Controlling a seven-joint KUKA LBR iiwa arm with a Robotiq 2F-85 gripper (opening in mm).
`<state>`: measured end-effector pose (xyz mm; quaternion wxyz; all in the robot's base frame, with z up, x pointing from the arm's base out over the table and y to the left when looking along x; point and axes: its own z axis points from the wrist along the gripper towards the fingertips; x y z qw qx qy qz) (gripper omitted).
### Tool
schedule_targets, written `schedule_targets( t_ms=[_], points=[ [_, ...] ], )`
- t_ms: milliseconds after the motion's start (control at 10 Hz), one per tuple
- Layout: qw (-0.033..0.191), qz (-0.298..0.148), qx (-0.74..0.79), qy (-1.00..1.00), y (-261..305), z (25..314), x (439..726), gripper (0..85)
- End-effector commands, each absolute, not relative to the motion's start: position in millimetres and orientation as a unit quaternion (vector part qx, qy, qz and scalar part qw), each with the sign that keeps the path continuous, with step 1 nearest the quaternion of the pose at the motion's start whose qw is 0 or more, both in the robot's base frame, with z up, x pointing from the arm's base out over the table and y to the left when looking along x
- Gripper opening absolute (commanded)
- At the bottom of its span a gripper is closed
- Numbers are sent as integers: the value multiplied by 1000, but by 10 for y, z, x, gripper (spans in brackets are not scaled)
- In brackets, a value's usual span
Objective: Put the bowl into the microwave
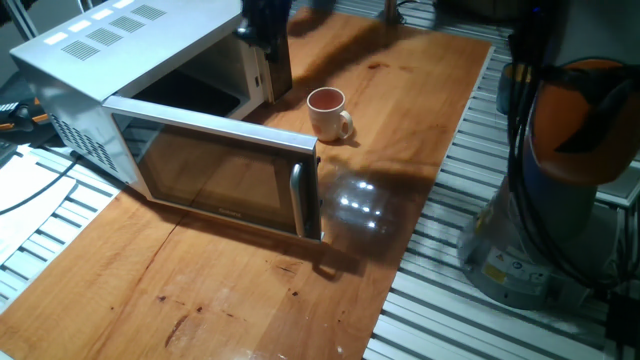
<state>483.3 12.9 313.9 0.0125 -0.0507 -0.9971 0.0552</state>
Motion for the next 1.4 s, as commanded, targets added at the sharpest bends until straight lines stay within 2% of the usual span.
schedule_targets(
  t_ms=[0, 200, 300, 500, 1100, 1300],
  points=[
    [32, 56, -38, -997, 187, 3111, 4894, 0],
    [41, 77, -14, -996, 404, 3109, 4959, 0],
    [35, 99, -2, -994, 605, 3155, 5006, 0],
    [3, 85, 1, -996, 702, 3212, 4959, 0],
    [0, 48, 4, -999, 960, 2951, 5116, 0],
    [3, 50, 11, -999, 824, 3010, 5105, 0]
  ],
)
